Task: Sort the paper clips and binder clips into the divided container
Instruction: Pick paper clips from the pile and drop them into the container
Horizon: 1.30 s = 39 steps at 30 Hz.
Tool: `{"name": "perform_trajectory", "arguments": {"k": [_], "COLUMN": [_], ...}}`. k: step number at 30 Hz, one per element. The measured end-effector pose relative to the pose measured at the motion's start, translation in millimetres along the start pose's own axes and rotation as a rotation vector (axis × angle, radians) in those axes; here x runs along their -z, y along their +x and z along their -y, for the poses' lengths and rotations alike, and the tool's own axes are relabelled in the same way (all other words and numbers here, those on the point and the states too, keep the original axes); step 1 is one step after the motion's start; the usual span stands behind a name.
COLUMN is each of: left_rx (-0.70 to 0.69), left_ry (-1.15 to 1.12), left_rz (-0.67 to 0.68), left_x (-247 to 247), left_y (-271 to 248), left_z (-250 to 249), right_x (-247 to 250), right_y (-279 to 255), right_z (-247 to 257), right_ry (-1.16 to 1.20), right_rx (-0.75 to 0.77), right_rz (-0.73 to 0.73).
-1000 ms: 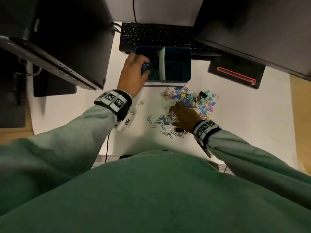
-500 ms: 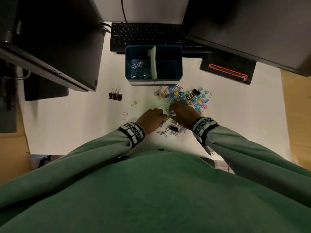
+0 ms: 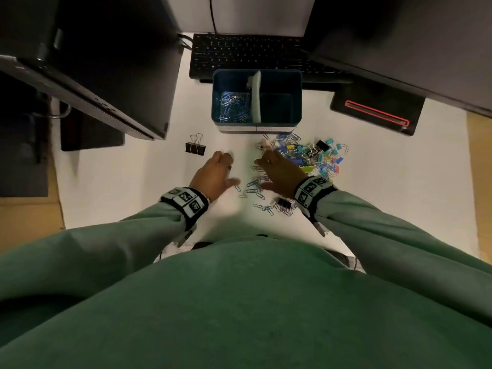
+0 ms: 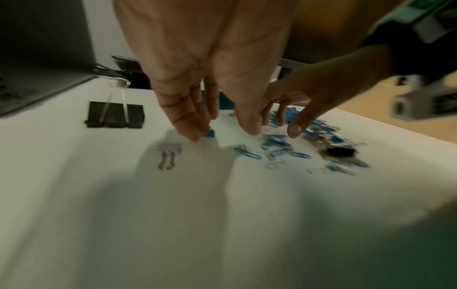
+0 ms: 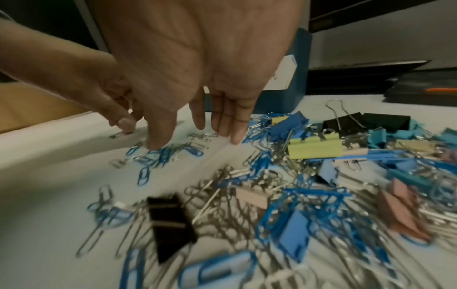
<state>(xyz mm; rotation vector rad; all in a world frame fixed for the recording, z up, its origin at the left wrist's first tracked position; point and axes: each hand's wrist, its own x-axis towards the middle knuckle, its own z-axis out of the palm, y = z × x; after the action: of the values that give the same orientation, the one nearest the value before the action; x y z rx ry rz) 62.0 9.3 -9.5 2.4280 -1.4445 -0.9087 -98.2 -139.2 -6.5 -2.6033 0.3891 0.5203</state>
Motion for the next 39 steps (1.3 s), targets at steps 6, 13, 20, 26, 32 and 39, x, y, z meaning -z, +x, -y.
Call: {"name": "perform_trajectory", "arguments": {"k": [6,13,20,26,32,39], "left_rx": [-0.03,-0.121,-0.116,-0.134,-0.065,0.021], "left_ry": [0.122,0.108,0.046,-0.019,-0.285,-0.344], "left_rz": [0.188,0.134,0.133,0.14,-0.104,-0.42], "left_x": [-32.2,-33.8,-27.0,-18.2,33.5,100.9], "left_y": [-18.1,0.5,8.4,11.5,12.5,64.0], "left_z": [-20.1,-34.2,-32.0,-25.5,-33.1,-30.5], "right_x": [-30.0,-27.2,3.3,69.8,106.3,76.7], "right_y": [-13.3,-0.9,-11.8,19.8,89.3,37.5], "right_z": [17.4,9.4,-17.1,5.3,17.2,8.0], "right_ry": [-0.03,0.095,0.462,0.732,0.592,0.406], "right_rx": [0.059,-0.007,-0.136,-0.17,-0.18,-0.08], "right_rz": [0.044,-0.019,-0.102,-0.423,-0.431,-0.504]}}
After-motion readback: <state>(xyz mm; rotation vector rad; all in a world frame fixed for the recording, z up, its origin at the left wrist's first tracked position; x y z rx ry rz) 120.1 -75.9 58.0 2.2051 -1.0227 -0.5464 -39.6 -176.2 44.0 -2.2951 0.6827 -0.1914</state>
